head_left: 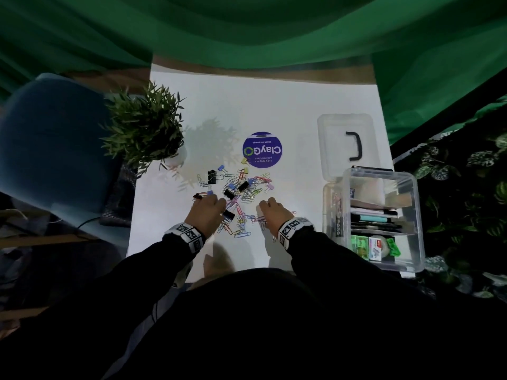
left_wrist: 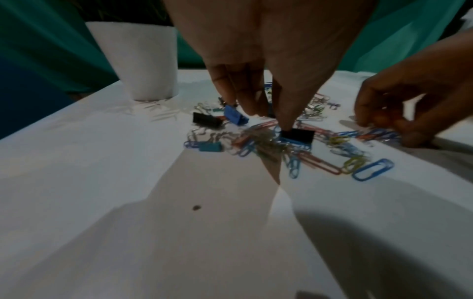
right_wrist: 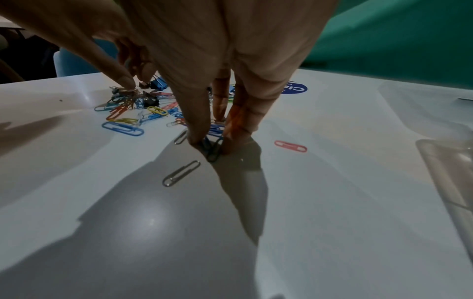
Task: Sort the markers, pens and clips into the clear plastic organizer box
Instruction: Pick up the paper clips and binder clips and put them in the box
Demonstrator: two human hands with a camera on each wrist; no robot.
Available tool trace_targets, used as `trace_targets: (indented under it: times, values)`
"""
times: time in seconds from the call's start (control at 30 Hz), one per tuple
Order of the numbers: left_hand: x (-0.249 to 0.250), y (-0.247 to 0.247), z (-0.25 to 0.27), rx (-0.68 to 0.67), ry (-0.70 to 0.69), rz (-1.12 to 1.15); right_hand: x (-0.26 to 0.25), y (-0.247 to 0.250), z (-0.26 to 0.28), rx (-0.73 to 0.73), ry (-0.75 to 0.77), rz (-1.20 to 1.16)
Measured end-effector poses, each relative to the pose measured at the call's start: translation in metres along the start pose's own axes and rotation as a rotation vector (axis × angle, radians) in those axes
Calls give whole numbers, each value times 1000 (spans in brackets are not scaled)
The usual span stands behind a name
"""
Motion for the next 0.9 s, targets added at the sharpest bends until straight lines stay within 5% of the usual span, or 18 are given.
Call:
trace_targets:
  times: [0.2,0.67,0.9]
  values:
    - [7,-23,13,-140,-60,-26,-8,0,-6,-13,15,10]
    - [13,-1,6,-51,-31,244,-10,3,-3,-47,99,196]
    - [19,76,3,128,35,497,-4,60,19,137,31,-179]
Point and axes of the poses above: each hand's wrist, its own z-axis away from the middle knuckle, its own y-axis out of the back of the hand, x = y × z, the point moved 8 cm from there along -z, towards the middle knuckle, and after that the axes turned 13 degrees about -z, right-handed, at the moved point
